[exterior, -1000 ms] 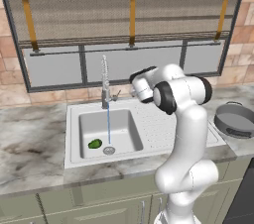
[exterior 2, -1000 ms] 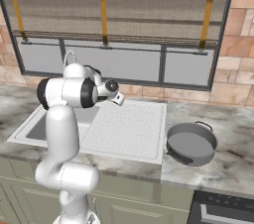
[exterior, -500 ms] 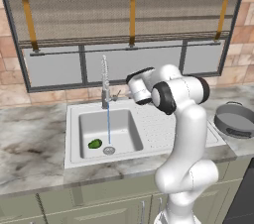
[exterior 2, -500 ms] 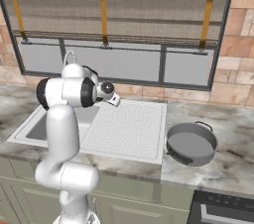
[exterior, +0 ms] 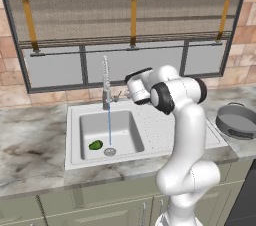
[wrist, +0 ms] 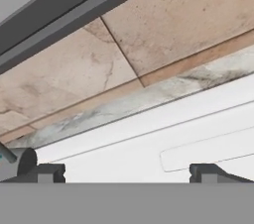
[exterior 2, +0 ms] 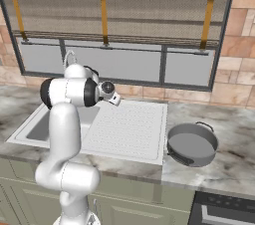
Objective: Dump the avocado from the pot into the sink. Then turn on the water and wash the avocado. Then turn off the water and put the avocado back in the pot.
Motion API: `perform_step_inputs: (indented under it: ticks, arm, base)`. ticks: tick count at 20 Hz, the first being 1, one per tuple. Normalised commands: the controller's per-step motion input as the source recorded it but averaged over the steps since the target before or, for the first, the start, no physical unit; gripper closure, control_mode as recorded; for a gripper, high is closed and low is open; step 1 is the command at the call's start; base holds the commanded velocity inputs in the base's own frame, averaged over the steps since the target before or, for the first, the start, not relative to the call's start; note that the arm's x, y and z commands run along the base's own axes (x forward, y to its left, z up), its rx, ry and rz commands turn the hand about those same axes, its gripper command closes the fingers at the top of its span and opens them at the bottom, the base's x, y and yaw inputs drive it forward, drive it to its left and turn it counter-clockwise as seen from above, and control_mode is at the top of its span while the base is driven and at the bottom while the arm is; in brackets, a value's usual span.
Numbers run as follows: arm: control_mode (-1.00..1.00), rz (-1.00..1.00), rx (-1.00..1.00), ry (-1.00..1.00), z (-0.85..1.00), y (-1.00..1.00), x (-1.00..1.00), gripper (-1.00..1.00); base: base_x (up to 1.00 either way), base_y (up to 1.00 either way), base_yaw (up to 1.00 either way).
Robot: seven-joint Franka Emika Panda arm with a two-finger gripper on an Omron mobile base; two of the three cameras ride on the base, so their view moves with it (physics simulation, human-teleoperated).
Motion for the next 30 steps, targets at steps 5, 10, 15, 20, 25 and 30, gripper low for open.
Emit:
perform_step_inputs:
  ticks: [5,10,15,20,25,30]
  arm:
    - [-1.0,0.0,0.0,0.0,-0.01,0.11,0.2,-1.0]
    - [-1.0,0.0,0.0,0.0,-0.03,0.16,0.09,-1.0]
    - [-1.0,0.0,0.0,0.0,-0.01,0.1,0.12,-1.0]
    - [-1.0,0.0,0.0,0.0,-0.03,0.03,0.19,-1.0]
    - [-1.0,0.0,0.0,0.0,-0.08,0.06,0.25,-1.0]
    - [-1.0,0.0,0.0,0.01,-0.08,0.11,0.21,-1.0]
  base:
    - [0.0,0.0,0.0]
    - [0.0,0.0,0.0]
    - [0.0,0.0,0.0]
    - [0.0,0.0,0.0]
    - [0.0,0.0,0.0]
    - [0.0,0.0,0.0]
